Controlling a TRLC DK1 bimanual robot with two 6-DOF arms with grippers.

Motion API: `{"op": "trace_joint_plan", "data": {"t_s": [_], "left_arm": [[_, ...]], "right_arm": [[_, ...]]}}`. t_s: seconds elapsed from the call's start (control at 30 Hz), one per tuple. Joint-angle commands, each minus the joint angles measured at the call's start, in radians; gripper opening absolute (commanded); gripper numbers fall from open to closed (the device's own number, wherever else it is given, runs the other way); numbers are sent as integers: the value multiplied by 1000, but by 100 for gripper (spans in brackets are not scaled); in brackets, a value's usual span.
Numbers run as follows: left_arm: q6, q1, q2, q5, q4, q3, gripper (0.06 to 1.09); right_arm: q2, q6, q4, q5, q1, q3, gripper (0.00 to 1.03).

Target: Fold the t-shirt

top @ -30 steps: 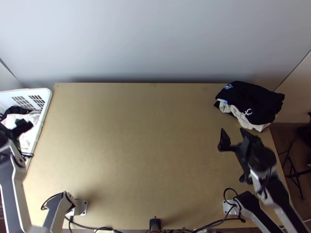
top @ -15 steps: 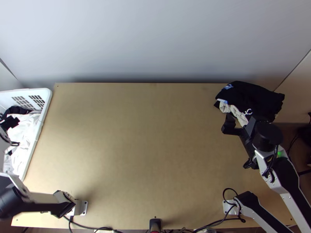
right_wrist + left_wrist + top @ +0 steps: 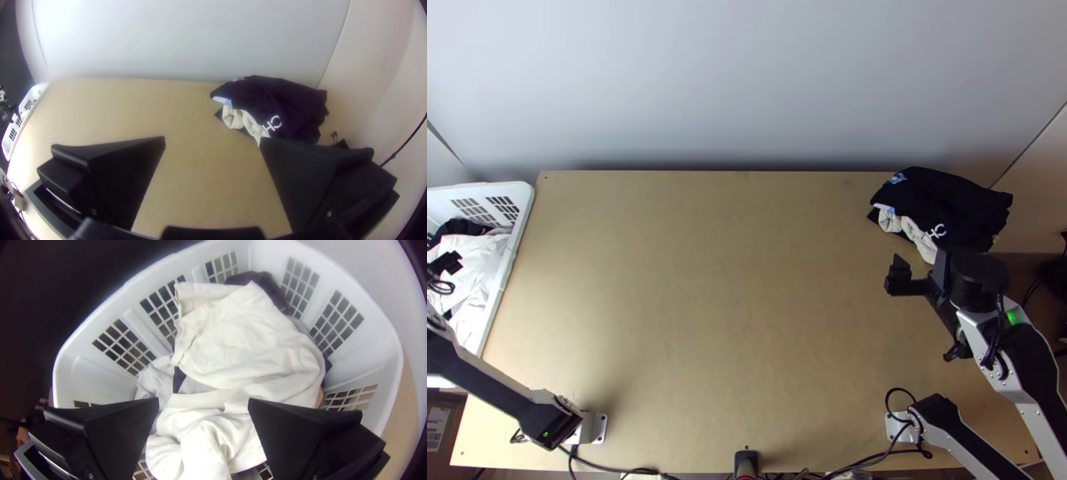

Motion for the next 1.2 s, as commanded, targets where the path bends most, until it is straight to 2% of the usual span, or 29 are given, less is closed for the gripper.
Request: {"op": "trace_joint_plan", "data": {"t_s": [0.0,0.1,0.17,0.37,0.47,0.5,0.53,0.63,0.67,0.7,0.8,0.83,0.97,1.17], "left_arm": [[-73,9,290,-4,-235,302,103],[-77,-1,334,-4,-275,316,103],[-84,-6,342,4,-290,310,97],[-81,-24,373,27,-321,305,97],[-70,-20,400,28,-318,319,79],[-64,-17,414,39,-318,330,67],[-60,-17,417,50,-319,331,62],[-50,-9,423,97,-324,331,28],[-50,-8,419,107,-326,331,13],[-60,-8,405,108,-330,330,10],[-92,-14,311,151,-333,307,10],[-121,-18,218,185,-333,291,10],[-192,-28,-11,200,-336,247,10],[-221,-37,-255,214,-336,250,10]], "right_arm": [[3,-26,-61,-9,8,8,99],[9,-31,-63,-7,5,-1,99],[14,-31,-63,-7,2,-9,99],[37,-32,-60,-9,-12,-12,99],[43,-32,-61,-7,-15,-9,99],[45,-35,-61,-9,-17,-7,99],[43,-37,-61,-7,-18,-9,99],[43,-37,-61,-7,-26,-20,99],[43,-37,-61,-9,-26,-24,99],[43,-37,-61,-9,-26,-27,99],[43,-37,-58,-9,-26,-33,99],[43,-39,-55,-9,-24,-35,99],[45,-39,-42,-9,-23,-27,99],[68,-39,-65,-7,-17,23,99]]}}
